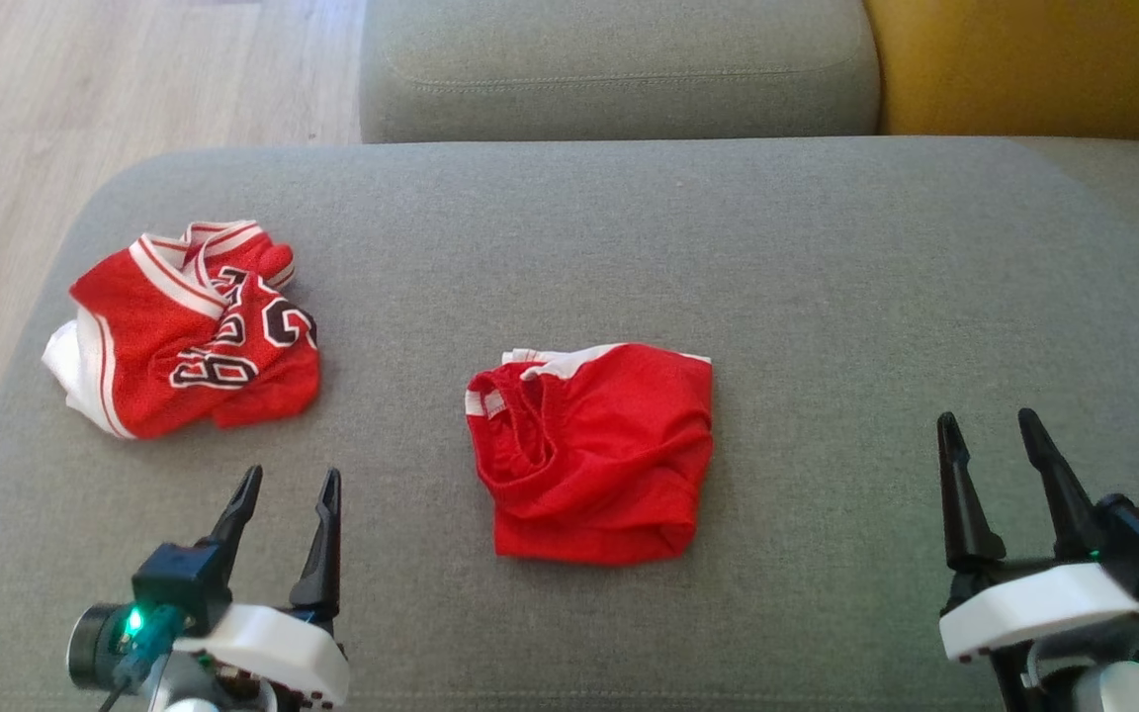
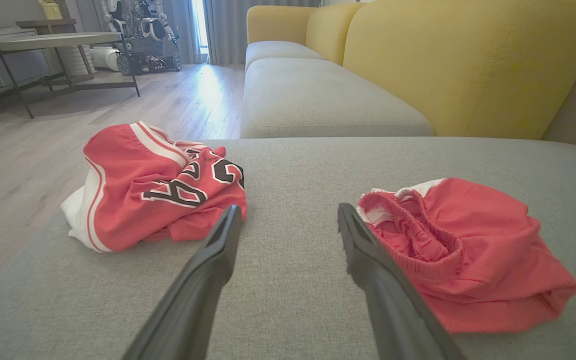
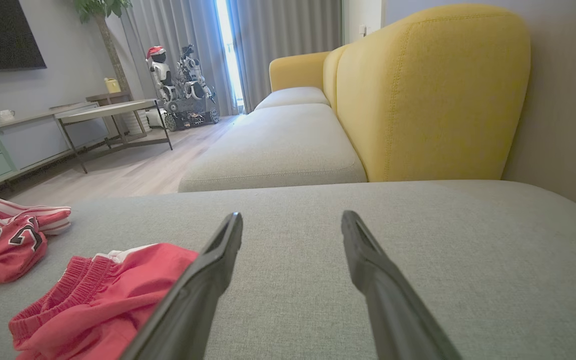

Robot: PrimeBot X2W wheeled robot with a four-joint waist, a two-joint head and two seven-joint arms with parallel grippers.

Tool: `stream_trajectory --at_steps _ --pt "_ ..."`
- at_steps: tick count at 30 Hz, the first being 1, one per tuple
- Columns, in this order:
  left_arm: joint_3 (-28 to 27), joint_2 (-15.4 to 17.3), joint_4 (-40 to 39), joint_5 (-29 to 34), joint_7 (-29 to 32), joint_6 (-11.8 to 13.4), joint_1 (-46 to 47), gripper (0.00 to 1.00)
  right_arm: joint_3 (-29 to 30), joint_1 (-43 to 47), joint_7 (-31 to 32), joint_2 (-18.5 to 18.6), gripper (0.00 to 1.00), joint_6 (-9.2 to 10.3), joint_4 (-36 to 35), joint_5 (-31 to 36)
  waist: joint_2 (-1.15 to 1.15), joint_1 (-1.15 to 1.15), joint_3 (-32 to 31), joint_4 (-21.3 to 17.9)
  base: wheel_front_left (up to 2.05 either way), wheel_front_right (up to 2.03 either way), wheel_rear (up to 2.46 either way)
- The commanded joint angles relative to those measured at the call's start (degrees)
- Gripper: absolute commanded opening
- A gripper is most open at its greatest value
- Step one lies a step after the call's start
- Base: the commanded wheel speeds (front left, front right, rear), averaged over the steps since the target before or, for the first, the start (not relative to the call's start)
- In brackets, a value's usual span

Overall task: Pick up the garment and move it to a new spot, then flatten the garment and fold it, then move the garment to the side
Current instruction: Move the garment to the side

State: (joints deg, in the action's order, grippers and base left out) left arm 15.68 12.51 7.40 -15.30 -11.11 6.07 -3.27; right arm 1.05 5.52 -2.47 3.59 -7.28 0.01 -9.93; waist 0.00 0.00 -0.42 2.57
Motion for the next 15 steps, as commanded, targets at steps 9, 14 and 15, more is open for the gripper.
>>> stream_trajectory --at_steps 9,14,15 --pt "-1.21 1.08 -2.58 -0.37 -0.52 -0.76 7.08 1.0 -5.12 -6.7 4.86 0.35 1.0 -0.21 2.69 0.62 0.0 0.0 4.68 4.56 0.0 0.0 0.0" --pt "-0.5 0.48 -1.73 -0.39 -1.57 -1.73 10.01 1.0 -8.05 -11.3 8.46 0.21 1.0 -0.21 7.56 0.51 0.0 0.0 8.35 7.75 0.0 0.0 0.0" --pt "-0.5 0.48 -1.73 -0.39 -1.57 -1.73 10.01 1.0 -8.05 -11.3 8.46 0.21 1.0 -0.21 7.56 0.51 0.0 0.0 8.35 7.75 0.0 0.0 0.0"
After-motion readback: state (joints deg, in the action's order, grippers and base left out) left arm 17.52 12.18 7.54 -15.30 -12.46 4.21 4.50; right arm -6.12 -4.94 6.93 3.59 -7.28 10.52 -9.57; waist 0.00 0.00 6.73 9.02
